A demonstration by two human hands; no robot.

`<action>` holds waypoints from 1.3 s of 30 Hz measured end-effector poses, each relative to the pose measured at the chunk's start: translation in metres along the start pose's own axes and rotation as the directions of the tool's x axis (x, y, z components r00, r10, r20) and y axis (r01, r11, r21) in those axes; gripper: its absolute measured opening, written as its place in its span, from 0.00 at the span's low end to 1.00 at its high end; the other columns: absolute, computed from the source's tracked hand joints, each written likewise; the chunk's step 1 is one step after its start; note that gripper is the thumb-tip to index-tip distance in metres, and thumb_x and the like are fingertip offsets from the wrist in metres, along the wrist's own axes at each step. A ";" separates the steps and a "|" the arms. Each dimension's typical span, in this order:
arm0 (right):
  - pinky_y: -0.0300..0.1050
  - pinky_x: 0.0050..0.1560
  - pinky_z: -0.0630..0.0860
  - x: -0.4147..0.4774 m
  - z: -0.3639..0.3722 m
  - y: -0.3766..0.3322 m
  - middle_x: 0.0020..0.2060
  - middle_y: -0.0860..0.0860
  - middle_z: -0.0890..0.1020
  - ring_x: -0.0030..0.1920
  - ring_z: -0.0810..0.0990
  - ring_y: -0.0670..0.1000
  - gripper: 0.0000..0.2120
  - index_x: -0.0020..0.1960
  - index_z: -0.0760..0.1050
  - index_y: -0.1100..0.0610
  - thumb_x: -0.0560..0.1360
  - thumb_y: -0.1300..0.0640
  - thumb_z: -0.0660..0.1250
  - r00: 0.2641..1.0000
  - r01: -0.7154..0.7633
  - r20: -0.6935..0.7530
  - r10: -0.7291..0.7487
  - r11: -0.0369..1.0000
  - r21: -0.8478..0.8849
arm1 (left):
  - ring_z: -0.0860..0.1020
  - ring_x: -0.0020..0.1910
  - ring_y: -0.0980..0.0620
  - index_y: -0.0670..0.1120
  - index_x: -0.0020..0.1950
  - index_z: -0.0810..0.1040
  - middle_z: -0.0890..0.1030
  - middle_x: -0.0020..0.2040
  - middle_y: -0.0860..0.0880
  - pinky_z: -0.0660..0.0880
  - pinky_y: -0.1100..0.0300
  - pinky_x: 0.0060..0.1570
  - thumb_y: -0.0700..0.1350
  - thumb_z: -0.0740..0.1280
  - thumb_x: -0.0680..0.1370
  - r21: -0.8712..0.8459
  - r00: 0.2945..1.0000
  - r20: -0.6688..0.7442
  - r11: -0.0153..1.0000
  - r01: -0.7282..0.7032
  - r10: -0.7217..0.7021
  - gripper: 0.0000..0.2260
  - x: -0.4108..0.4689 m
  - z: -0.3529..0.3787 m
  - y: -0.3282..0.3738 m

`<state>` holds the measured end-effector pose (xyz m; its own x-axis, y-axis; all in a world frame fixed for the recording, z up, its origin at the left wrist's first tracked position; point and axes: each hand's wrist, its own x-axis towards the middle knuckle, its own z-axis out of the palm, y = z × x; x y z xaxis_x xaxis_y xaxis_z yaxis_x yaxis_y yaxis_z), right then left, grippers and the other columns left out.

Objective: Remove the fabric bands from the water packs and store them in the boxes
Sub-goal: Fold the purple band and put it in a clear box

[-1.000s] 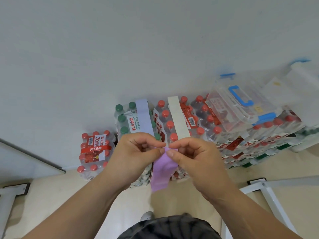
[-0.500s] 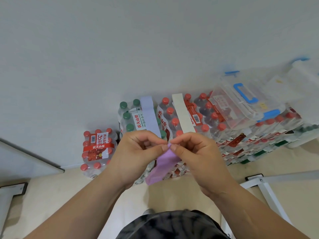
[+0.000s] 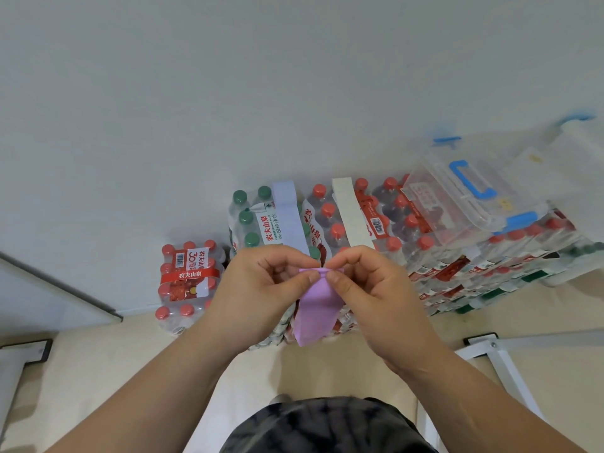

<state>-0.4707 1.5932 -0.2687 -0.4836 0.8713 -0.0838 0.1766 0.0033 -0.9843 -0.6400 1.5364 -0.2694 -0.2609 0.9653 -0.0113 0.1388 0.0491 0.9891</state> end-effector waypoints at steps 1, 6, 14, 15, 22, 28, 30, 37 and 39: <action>0.40 0.42 0.77 0.001 0.000 0.000 0.37 0.53 0.82 0.39 0.79 0.48 0.07 0.48 0.81 0.50 0.79 0.62 0.69 1.000 0.004 0.003 -0.004 1.000 -0.015 | 0.84 0.39 0.47 0.48 0.45 0.87 0.86 0.39 0.49 0.81 0.59 0.41 0.37 0.74 0.74 -0.009 1.000 -0.003 1.000 0.001 -0.001 0.06 0.000 0.000 0.000; 0.43 0.45 0.80 0.000 -0.002 -0.002 0.41 0.55 0.84 0.43 0.81 0.52 0.07 0.47 0.83 0.50 0.78 0.61 0.71 1.000 -0.013 0.015 0.012 0.999 0.036 | 0.82 0.37 0.46 0.48 0.42 0.87 0.86 0.38 0.47 0.79 0.60 0.39 0.34 0.75 0.72 -0.090 0.999 -0.022 0.995 0.032 -0.034 0.09 0.003 0.001 -0.001; 0.43 0.47 0.81 0.000 -0.005 0.001 0.43 0.55 0.86 0.46 0.84 0.55 0.09 0.46 0.84 0.48 0.75 0.62 0.73 0.995 -0.075 -0.053 0.082 0.990 0.123 | 0.79 0.38 0.35 0.47 0.42 0.87 0.81 0.37 0.37 0.79 0.38 0.43 0.33 0.75 0.72 -0.118 0.999 0.019 0.992 0.048 -0.046 0.09 0.003 0.005 -0.004; 0.42 0.47 0.81 -0.001 -0.005 0.001 0.42 0.54 0.86 0.45 0.85 0.53 0.08 0.46 0.84 0.49 0.75 0.62 0.73 0.996 -0.072 -0.051 0.079 0.990 0.120 | 0.78 0.38 0.33 0.48 0.42 0.87 0.81 0.38 0.36 0.78 0.36 0.43 0.33 0.75 0.72 -0.118 0.999 0.022 0.992 0.049 -0.046 0.09 0.003 0.006 -0.005; 0.39 0.45 0.79 -0.001 -0.005 0.000 0.40 0.52 0.86 0.41 0.83 0.48 0.11 0.43 0.83 0.49 0.76 0.65 0.72 0.998 -0.036 -0.042 0.041 0.993 0.115 | 0.86 0.43 0.44 0.44 0.48 0.85 0.87 0.41 0.44 0.83 0.50 0.46 0.41 0.75 0.71 -0.173 0.997 0.031 0.982 0.070 -0.066 0.07 -0.001 0.009 -0.002; 0.43 0.42 0.79 -0.003 -0.003 0.001 0.33 0.47 0.82 0.38 0.80 0.48 0.07 0.46 0.82 0.51 0.78 0.62 0.71 0.999 -0.040 -0.018 0.042 0.995 0.092 | 0.85 0.40 0.47 0.44 0.45 0.86 0.86 0.39 0.46 0.82 0.57 0.42 0.35 0.74 0.74 -0.088 0.999 0.008 0.995 0.040 -0.039 0.05 0.001 0.009 -0.004; 0.45 0.43 0.79 -0.003 -0.003 0.001 0.32 0.48 0.81 0.38 0.80 0.49 0.07 0.46 0.81 0.50 0.78 0.62 0.71 0.999 -0.035 -0.017 0.036 0.996 0.087 | 0.84 0.38 0.51 0.44 0.44 0.86 0.86 0.38 0.47 0.80 0.61 0.39 0.34 0.74 0.73 -0.089 1.000 0.000 0.996 0.031 -0.031 0.06 0.001 0.009 -0.002; 0.40 0.43 0.80 -0.003 -0.001 -0.001 0.37 0.49 0.84 0.40 0.81 0.47 0.06 0.44 0.84 0.50 0.76 0.61 0.73 0.998 -0.056 -0.019 0.059 0.990 0.126 | 0.78 0.40 0.30 0.47 0.42 0.87 0.82 0.38 0.35 0.77 0.37 0.41 0.34 0.75 0.72 -0.123 0.999 -0.026 0.992 0.026 -0.029 0.08 0.000 0.005 -0.002; 0.44 0.47 0.81 -0.003 -0.001 0.000 0.41 0.53 0.85 0.43 0.82 0.49 0.06 0.44 0.84 0.50 0.76 0.60 0.73 0.998 -0.056 -0.031 0.059 0.993 0.106 | 0.76 0.38 0.31 0.48 0.42 0.87 0.81 0.36 0.35 0.77 0.38 0.39 0.34 0.76 0.72 -0.117 0.999 -0.019 0.993 0.029 -0.032 0.08 0.000 0.006 -0.004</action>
<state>-0.4688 1.5912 -0.2683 -0.4453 0.8848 -0.1372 0.1118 -0.0971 -0.9890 -0.6352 1.5380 -0.2737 -0.2838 0.9580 -0.0400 0.0181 0.0471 0.9987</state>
